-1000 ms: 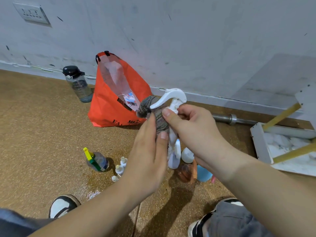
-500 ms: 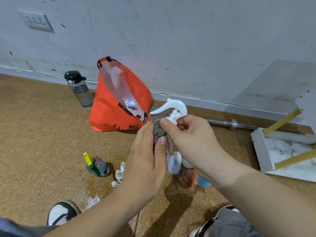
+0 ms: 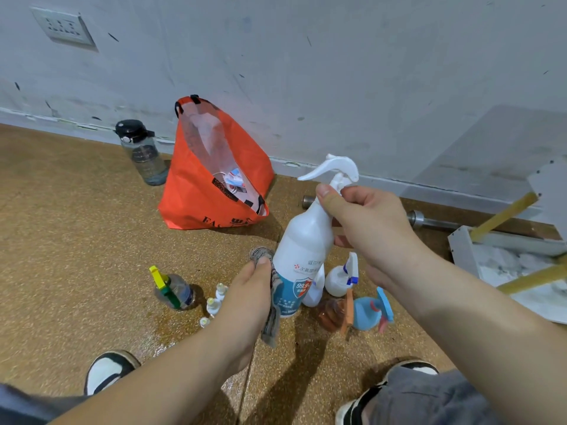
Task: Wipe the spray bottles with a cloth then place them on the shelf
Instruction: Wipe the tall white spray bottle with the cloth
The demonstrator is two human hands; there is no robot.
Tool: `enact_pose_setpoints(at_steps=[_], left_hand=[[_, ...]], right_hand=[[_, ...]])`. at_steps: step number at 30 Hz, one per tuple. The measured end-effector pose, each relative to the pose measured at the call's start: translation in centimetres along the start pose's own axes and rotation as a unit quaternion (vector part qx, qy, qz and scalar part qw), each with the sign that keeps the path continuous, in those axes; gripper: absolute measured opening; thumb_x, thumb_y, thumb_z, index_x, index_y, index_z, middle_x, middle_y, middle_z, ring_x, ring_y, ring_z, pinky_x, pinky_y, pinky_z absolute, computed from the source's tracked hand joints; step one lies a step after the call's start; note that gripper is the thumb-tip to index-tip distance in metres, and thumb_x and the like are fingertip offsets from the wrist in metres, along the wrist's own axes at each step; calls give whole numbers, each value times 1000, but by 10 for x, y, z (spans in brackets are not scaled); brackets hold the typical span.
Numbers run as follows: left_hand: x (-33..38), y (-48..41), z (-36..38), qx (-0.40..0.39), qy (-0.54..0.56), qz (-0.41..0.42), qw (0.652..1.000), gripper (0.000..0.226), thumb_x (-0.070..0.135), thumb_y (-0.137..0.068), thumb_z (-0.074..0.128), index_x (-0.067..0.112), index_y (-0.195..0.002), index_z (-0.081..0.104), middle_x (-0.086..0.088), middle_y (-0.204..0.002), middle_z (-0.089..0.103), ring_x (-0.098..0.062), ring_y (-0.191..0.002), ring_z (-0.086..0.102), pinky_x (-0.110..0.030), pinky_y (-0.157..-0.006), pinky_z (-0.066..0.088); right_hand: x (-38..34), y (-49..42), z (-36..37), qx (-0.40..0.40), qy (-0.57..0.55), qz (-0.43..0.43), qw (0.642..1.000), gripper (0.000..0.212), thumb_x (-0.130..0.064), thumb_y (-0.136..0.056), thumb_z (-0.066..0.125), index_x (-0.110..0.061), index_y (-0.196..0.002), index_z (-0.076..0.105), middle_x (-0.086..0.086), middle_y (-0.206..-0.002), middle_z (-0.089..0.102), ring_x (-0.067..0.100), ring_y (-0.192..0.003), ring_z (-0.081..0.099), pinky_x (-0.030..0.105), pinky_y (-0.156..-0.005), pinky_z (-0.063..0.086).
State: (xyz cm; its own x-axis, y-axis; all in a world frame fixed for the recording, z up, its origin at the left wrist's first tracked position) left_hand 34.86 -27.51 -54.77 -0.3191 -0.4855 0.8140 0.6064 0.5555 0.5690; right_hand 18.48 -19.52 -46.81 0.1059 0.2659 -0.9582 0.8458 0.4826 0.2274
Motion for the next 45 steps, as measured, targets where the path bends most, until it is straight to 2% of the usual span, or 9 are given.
enact_pose_setpoints(at_steps=[6, 10, 16, 19, 21, 25, 30, 35, 45], left_hand=[[-4, -7, -13, 41, -93, 9, 995, 22, 35, -112, 41, 26, -110, 61, -3, -105, 73, -17, -93, 71, -39, -76, 59], [-5, -5, -21, 25, -47, -55, 997, 22, 27, -113, 41, 11, -114, 57, -19, -72, 70, -25, -54, 64, -25, -46, 52], [54, 0, -20, 96, -139, 175, 970, 35, 44, -109, 43, 16, -107, 65, -9, -99, 74, -30, -94, 71, -42, -78, 59], [93, 23, -8, 43, -91, 268, 958, 39, 42, -107, 49, 9, -96, 66, 4, -71, 64, -8, -62, 61, -21, -54, 51], [105, 34, -3, 1, -150, 316, 937, 31, 51, -96, 65, 21, -94, 68, 10, -69, 67, -6, -60, 62, -29, -56, 56], [106, 25, -19, 50, -294, 375, 878, 31, 55, -87, 76, 26, -92, 68, 9, -68, 68, -10, -63, 65, -32, -59, 51], [110, 19, -29, 81, -378, 402, 830, 39, 58, -91, 62, 25, -73, 56, 5, -59, 58, -9, -55, 54, -30, -52, 41], [99, 19, -29, 127, -429, 383, 808, 44, 62, -91, 58, 29, -65, 47, 6, -52, 52, -13, -54, 53, -32, -49, 38], [98, 28, -12, 157, -305, 321, 883, 47, 48, -89, 73, 15, -63, 53, 5, -50, 56, -8, -44, 48, -28, -46, 41]], right_hand=[[-2, -4, -3, 33, 23, -15, 999, 51, -42, -95, 70, 6, -82, 59, 10, -74, 48, 20, -69, 46, 38, -70, 42], [-7, -8, -12, 48, 30, -29, 998, 42, -40, -99, 65, -1, -86, 69, 7, -73, 56, 18, -69, 50, 36, -70, 44], [-19, 10, -1, -26, 165, -142, 976, 36, -31, -100, 65, -5, -76, 61, -1, -59, 40, 6, -49, 32, 18, -45, 26], [-19, 14, 6, -43, 223, -189, 955, 36, -33, -97, 68, -6, -75, 59, -3, -61, 42, 8, -51, 37, 19, -49, 28], [-20, 14, 7, -39, 243, -203, 948, 30, -34, -96, 69, -13, -76, 60, -4, -64, 45, 7, -55, 41, 17, -52, 30], [-23, 25, 19, -85, 275, -268, 919, 25, -34, -94, 66, -38, -73, 55, -9, -77, 52, 1, -74, 51, 17, -63, 36], [-18, 23, 25, -185, 220, -190, 939, 13, -27, -95, 64, -17, -93, 71, 10, -92, 69, 32, -85, 65, 47, -81, 53], [-14, 18, 21, -160, 234, -143, 948, 15, -14, -98, 61, -16, -94, 75, 3, -73, 66, 7, -59, 49, 22, -60, 42], [-7, 26, 30, -99, 181, -171, 963, 8, -7, -85, 74, -15, -86, 75, 3, -79, 68, 8, -66, 55, 22, -66, 47]])
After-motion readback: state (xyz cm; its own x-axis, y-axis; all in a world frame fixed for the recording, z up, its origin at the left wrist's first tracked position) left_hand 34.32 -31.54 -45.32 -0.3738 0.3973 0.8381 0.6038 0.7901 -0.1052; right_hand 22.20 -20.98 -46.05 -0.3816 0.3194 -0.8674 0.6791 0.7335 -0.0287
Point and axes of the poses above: each hand's wrist, its own y-axis away from the middle knuckle, its own z-axis out of the palm, x = y × z, the point moved 4 cm from there along -y, towards the middle knuckle
